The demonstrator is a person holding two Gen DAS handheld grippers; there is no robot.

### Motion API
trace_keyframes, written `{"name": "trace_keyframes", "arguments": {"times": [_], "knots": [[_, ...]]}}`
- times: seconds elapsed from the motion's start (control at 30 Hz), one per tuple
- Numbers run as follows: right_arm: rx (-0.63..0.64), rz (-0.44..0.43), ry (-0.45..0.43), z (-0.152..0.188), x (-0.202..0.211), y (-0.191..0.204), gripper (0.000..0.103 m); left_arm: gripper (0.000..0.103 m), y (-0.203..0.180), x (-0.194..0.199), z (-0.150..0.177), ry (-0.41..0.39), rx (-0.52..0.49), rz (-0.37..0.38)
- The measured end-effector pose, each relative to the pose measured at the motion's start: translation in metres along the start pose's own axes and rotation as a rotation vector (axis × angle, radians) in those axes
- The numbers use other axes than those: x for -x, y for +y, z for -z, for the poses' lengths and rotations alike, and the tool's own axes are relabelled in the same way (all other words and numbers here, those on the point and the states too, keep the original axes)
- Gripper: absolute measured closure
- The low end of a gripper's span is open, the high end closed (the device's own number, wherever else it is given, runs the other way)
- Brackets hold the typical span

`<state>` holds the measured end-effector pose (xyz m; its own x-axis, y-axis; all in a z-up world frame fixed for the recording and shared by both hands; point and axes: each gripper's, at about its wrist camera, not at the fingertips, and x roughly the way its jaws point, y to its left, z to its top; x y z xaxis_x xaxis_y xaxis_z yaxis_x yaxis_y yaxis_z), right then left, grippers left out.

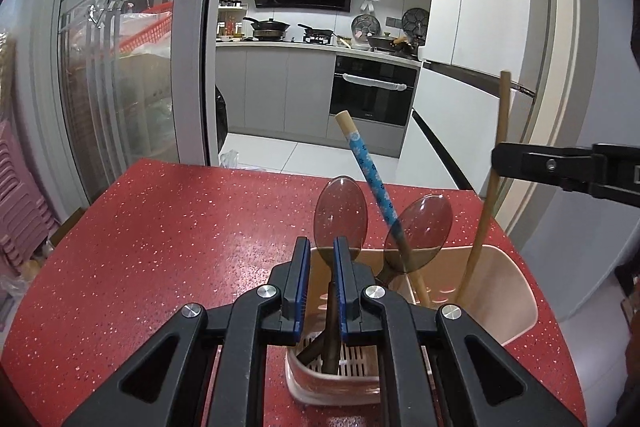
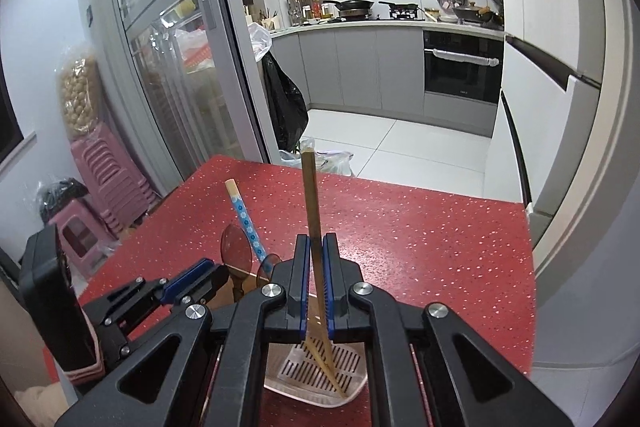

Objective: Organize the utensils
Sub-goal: 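Lower spoon and chopstick into the holder and open both tools, then move both open tools back over the remaining utensils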

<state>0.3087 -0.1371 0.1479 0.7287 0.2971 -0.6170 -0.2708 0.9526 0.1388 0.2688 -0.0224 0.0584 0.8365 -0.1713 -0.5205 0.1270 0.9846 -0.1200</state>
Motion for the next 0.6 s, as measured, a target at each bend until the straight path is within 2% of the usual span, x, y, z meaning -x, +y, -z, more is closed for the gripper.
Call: {"name": "trace_keyframes", "arguments": {"times": [0.1,0.13,0.17,0.2,0.23,0.43,0.6], "knots": [[-0.012,-0.011,0.008,0.002,-0.002,-0.001,0.093,0.066,0.000,0.008,-0.001,-0.005,-0.005,0.000],[-0.016,-0.012,0.011,0.002,-0.002,-0.001,0.084,0.066,0.000,0.011,-0.002,-0.007,-0.006,0.001],[-0.024,-0.013,0.013,0.003,-0.002,-0.003,0.067,0.066,0.001,0.014,-0.002,-0.007,-0.007,0.001],[-0.030,-0.017,0.012,0.003,-0.002,-0.003,0.060,0.066,0.001,0.017,-0.002,-0.010,-0.007,0.001],[-0.040,-0.028,0.004,0.004,0.001,-0.005,0.057,0.066,0.001,0.020,-0.003,-0.012,-0.007,0.000],[-0.056,-0.027,-0.007,0.008,0.017,-0.005,0.057,0.066,0.003,0.042,0.002,0.003,-0.013,-0.009],[-0.076,-0.027,0.019,0.028,0.033,-0.002,0.055,0.066,0.011,0.064,0.022,0.040,-0.024,-0.041]]}}
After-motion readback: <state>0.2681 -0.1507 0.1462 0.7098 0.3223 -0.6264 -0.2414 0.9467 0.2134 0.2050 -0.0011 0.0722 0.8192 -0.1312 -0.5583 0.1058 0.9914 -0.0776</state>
